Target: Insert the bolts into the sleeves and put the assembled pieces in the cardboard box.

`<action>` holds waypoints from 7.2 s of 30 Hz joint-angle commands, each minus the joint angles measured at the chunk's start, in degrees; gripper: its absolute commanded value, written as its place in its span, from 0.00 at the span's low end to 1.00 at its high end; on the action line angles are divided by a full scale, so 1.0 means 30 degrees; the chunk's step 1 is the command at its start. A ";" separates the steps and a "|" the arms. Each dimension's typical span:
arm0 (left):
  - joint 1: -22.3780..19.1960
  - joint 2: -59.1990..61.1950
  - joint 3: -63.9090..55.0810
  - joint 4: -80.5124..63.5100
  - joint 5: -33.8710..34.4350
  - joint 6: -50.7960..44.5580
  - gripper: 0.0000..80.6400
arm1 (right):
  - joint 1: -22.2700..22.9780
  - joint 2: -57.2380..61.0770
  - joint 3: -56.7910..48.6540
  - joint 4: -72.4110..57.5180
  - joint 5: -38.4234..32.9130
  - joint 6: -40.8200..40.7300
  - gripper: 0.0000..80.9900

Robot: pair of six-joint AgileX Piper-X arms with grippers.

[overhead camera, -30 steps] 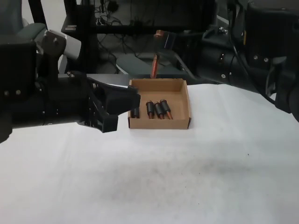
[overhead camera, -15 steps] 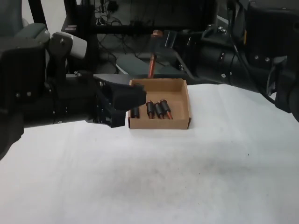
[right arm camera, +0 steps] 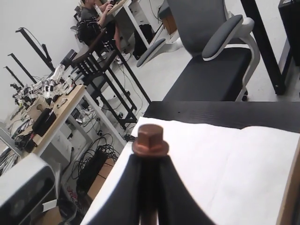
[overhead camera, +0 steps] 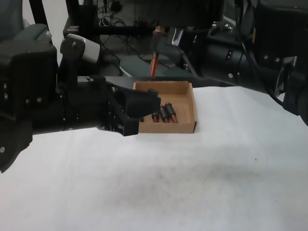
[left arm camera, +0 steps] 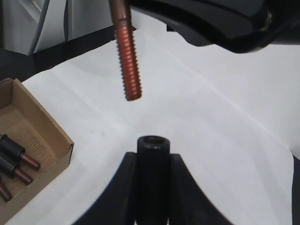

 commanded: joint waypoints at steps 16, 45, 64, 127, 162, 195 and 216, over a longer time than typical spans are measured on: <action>-0.0086 0.0007 -0.0078 -0.0844 -0.1185 -0.0786 0.02 | 0.0035 -0.0071 -0.0082 -0.0526 -0.0127 -0.2178 0.01; -0.0086 0.0007 -0.0116 -0.1121 -0.1488 -0.1407 0.02 | 0.0600 -0.0071 -0.0082 -0.0526 0.0453 -0.2213 0.01; -0.0086 0.0007 -0.0116 -0.2240 -0.1771 -0.2570 0.02 | 0.1284 -0.0071 -0.0082 -0.0455 0.1424 -0.2346 0.01; -0.0058 0.0007 -0.0243 0.0537 -0.6128 0.2819 0.02 | 0.2943 -0.2441 -0.0082 0.5396 0.3052 -0.4512 0.86; -0.0140 1.7432 -2.3926 1.6245 -0.7608 0.4417 0.02 | 0.2761 -0.4390 -0.0082 1.7049 0.3010 -1.3852 0.86; -0.0400 2.0739 -2.6241 1.8487 -0.8896 0.4577 0.02 | 0.2761 -0.4390 -0.0082 1.7049 0.2869 -1.4228 0.86; -0.0518 2.0961 -2.6241 2.0793 -1.1217 0.3697 0.80 | 0.2761 -0.4390 -0.0082 1.7049 0.2869 -1.4228 0.86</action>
